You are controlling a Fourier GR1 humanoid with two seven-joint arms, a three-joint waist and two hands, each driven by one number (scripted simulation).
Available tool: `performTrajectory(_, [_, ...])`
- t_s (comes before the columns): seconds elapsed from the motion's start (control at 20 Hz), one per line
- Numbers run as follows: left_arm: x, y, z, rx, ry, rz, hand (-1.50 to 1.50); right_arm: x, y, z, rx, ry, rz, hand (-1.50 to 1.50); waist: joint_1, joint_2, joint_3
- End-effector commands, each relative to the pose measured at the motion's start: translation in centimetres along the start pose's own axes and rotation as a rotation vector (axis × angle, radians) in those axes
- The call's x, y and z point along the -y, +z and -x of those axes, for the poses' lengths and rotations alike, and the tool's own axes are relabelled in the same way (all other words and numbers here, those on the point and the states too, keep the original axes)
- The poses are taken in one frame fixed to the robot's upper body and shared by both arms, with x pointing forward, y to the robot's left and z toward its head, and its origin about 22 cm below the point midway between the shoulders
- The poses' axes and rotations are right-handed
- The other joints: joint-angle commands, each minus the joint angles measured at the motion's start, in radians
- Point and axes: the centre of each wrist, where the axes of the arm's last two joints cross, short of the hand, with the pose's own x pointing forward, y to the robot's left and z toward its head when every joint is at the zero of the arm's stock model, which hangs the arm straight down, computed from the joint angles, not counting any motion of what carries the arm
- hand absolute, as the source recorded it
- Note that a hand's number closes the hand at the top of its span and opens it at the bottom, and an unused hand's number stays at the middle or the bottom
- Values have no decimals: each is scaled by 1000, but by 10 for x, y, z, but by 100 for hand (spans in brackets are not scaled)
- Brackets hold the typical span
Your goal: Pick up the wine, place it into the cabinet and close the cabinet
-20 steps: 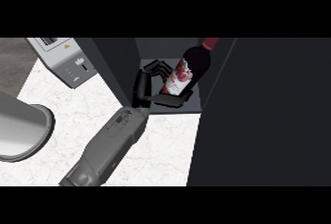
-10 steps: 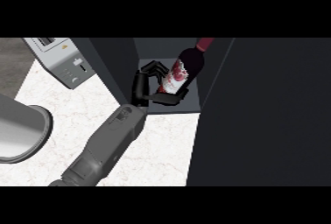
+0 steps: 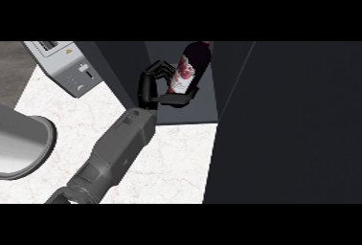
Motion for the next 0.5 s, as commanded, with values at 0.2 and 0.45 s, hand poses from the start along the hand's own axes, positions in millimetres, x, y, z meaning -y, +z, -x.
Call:
performTrajectory(0.2, [-3, -19, -6, -11, 29, -23, 150, 3, 6, -2, 8, -29, -38, -150, -6, 6, 0])
performTrajectory(0.45, [-15, -28, -6, 13, -84, -63, 150, -5, 9, 1, 13, -43, -51, -150, -21, 12, 0])
